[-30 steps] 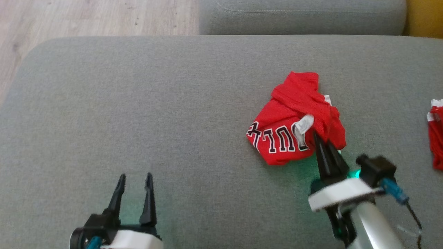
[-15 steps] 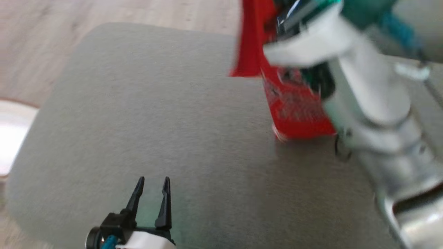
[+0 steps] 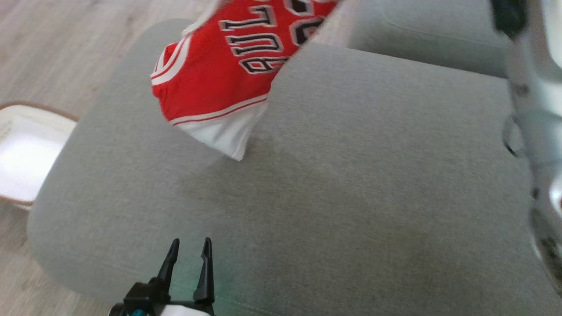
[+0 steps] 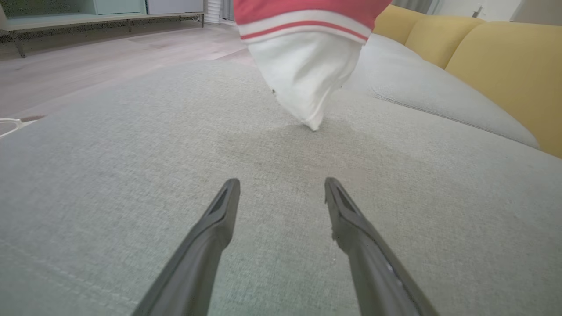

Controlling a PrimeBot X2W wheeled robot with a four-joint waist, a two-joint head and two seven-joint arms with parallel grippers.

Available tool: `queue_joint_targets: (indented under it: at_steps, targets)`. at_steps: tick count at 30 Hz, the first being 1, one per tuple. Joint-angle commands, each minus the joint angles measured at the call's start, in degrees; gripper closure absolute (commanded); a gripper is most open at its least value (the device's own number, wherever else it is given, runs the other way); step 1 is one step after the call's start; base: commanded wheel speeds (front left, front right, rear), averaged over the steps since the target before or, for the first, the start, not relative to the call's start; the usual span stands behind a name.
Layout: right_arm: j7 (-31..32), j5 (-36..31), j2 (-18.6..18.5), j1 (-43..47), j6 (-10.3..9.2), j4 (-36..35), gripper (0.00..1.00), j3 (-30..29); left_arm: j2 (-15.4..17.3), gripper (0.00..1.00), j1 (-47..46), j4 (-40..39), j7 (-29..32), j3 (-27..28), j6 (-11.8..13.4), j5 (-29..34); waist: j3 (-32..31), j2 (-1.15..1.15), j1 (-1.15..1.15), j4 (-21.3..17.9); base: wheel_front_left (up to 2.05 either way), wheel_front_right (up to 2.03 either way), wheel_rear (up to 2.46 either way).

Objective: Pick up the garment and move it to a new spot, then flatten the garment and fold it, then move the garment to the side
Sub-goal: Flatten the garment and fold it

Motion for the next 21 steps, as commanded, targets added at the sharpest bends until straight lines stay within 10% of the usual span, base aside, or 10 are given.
queue_joint_targets:
  at_steps: [1, 6, 8, 9, 21]
  targets:
    - [-0.01, -0.6, 0.15, 0.94, -0.04, -0.53, 1.0, -0.5, 0.03, 0.0, -1.91, -1.61, -0.29, 1.92, 0.03, -0.35, 0.63, 0.0, 0.0, -1.17, 0.0, 0.0, 0.0]
    - [1.65, -6.0, -4.91, 8.89, -0.04, 9.91, 1.0, -7.76, 0.03, 0.0, -4.08, -1.9, -0.29, 0.32, -0.1, -0.69, 2.42, 0.0, 0.0, -3.51, 0.0, 0.0, 0.0]
    - [2.43, -7.89, -6.36, 13.0, -0.04, 13.29, 0.1, -11.04, 0.03, 0.0, -4.97, -1.85, -0.29, -0.39, -0.15, -0.61, 2.82, 0.0, 0.0, -4.15, 0.0, 0.0, 0.0]
    - [2.29, -8.31, -6.6, 14.87, -0.04, 14.36, 0.0, -12.69, 0.03, 0.0, -5.28, -1.87, -0.29, -0.54, -0.1, -0.6, 2.97, 0.0, 0.0, -4.48, 0.0, 0.0, 0.0]
    - [-0.09, -6.02, -0.99, 34.17, -0.04, 3.66, 0.0, -19.64, 0.03, 0.0, -4.89, -1.48, -0.29, 1.67, -0.27, 0.85, 1.6, 0.0, 0.0, -9.35, 0.0, 0.0, 0.0]
